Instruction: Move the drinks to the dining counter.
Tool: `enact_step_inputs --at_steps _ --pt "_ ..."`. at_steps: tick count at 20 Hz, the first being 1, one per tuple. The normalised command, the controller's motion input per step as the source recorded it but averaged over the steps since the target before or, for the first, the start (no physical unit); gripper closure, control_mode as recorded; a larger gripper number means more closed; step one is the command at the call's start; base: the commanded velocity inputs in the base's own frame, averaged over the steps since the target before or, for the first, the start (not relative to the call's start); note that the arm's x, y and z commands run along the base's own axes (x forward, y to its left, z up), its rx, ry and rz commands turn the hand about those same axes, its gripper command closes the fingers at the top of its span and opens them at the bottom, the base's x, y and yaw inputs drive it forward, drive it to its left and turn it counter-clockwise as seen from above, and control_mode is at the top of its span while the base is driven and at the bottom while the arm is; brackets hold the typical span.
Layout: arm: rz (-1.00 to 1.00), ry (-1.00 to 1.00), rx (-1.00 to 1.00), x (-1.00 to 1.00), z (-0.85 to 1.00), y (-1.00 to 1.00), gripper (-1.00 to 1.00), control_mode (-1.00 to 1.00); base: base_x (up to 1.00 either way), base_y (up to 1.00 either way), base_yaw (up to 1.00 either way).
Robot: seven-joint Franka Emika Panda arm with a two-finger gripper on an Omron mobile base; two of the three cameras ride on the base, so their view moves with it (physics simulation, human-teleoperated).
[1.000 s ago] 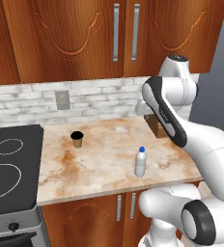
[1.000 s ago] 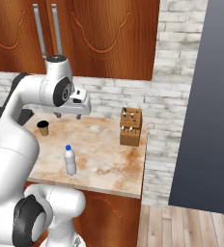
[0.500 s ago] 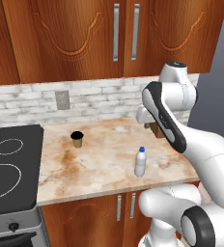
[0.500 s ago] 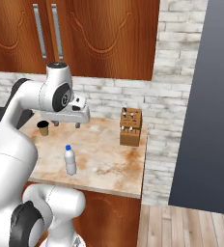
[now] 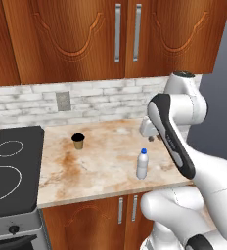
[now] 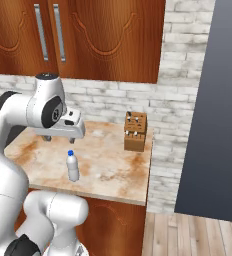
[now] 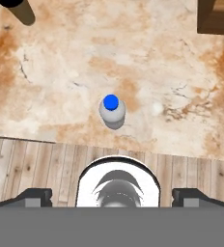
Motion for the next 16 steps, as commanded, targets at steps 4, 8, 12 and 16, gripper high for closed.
enact_step_inputs --at_steps 4,8,12,16 --pt "0.0 -0.02 0.0 -0.13 -0.22 0.02 -1.0 -1.0 0.0 0.0 0.0" --pt "0.0 0.0 0.0 0.0 -0.22 0.17 -1.0 -1.0 0.0 0.0 0.0" --pt "0.0 0.05 0.0 0.0 -0.22 0.09 -1.0 -1.0 0.0 0.0 0.0" --pt "0.0 0.04 0.0 0.0 -0.27 0.01 -1.0 -1.0 0.0 0.0 0.0"
